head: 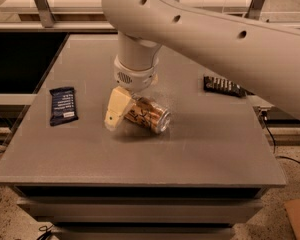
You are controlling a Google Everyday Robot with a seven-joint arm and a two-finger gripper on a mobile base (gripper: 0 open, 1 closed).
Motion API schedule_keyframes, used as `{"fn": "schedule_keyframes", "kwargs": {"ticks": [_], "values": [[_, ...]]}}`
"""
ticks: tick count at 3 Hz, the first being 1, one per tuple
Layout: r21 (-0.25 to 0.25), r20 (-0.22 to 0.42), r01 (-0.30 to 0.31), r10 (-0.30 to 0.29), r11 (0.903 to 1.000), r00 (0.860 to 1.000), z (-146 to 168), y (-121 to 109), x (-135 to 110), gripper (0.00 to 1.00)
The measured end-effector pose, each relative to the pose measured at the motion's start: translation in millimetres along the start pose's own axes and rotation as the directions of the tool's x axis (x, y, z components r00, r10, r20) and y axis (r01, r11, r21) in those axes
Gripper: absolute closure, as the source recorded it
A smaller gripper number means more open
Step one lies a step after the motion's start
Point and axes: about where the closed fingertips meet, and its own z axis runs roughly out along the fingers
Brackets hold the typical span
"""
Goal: Place orange can upright
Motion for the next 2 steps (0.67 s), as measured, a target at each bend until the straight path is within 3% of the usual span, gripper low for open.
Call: {"fn": "schedule_keyframes", "kwargs": {"ticks": [2], "values": [[0.009, -0.014, -0.056, 0.056, 0.9984, 0.998, -1.9, 0.1, 9.4, 0.0]]}}
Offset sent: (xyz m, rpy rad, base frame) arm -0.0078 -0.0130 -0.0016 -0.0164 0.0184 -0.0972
